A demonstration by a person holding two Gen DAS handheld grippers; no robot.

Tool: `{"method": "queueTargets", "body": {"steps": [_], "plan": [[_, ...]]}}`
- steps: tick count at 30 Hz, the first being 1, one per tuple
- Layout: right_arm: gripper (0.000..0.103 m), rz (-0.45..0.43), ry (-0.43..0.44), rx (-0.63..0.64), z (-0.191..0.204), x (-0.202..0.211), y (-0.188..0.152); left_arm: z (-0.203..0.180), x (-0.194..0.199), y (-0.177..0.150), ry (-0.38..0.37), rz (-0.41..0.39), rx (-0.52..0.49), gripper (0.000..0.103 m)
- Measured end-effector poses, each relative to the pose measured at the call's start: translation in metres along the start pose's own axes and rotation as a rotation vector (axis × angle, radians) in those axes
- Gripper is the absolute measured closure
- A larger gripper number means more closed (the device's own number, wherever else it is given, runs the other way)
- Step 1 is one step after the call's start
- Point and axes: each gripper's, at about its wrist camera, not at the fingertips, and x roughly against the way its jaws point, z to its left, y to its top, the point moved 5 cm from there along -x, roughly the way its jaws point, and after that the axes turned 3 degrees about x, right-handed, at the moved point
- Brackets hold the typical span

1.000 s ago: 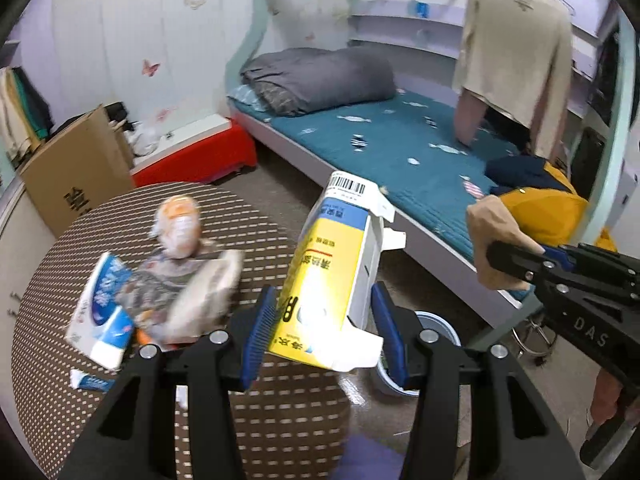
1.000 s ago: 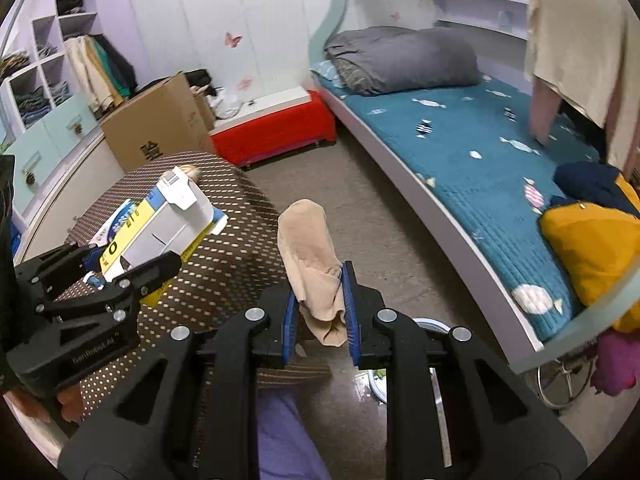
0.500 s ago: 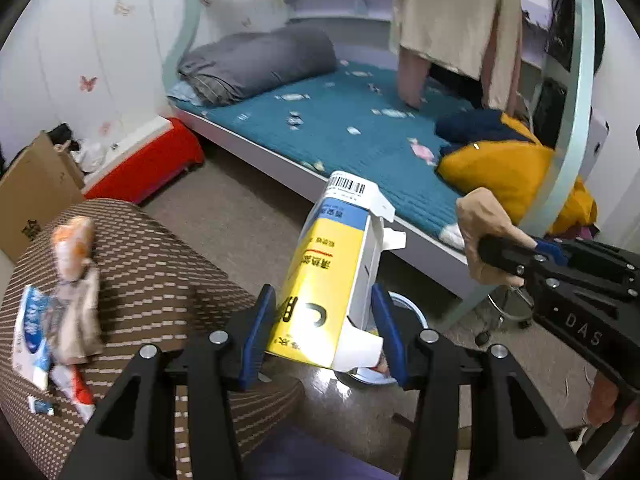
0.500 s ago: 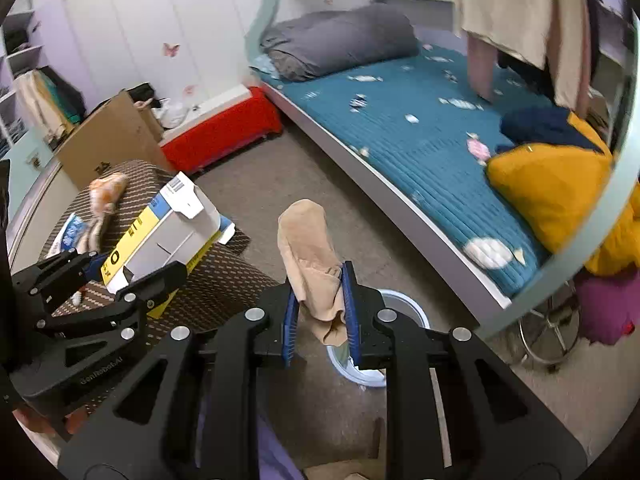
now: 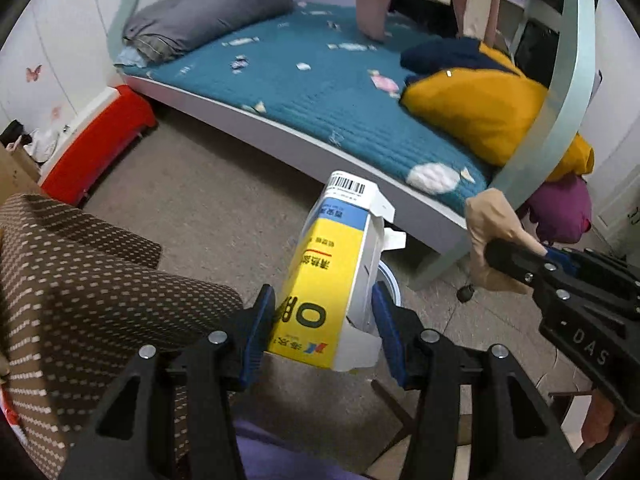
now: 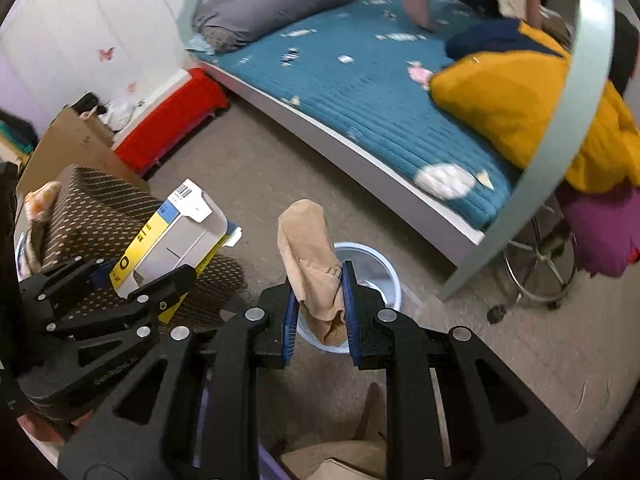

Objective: Collect trash
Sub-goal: 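Carry the yellow box and beige sock with both tools over the bucket, then open the left tool to drop the box while the right tool drops the sock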

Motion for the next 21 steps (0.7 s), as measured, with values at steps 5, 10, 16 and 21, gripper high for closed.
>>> {"method": "queueTargets", "body": {"steps": [5, 10, 16, 21], "plan": [[0.082, 0.023, -0.035, -0.056, -0.025, -0.008, -0.005, -0.012, -0.017, 0.003, -0.013, 0.013, -0.031, 0.028], [0.083, 0.047, -0.036, -0.061, -0.026, -0.019, -0.008, -0.002, -0.025, 0.0, 0.005, 0.034, -0.018, 0.028], [0.083, 0.087, -0.005, -0.012, -0.001, -0.041, -0.009, 0.034, -0.028, -0.014, 0.037, 0.064, 0.051, 0.028], [0.08, 0.097, 0.024, 0.029, 0.025, -0.051, 0.0, 0.064, -0.02, -0.019, 0.069, 0.06, 0.099, 0.028]]}}
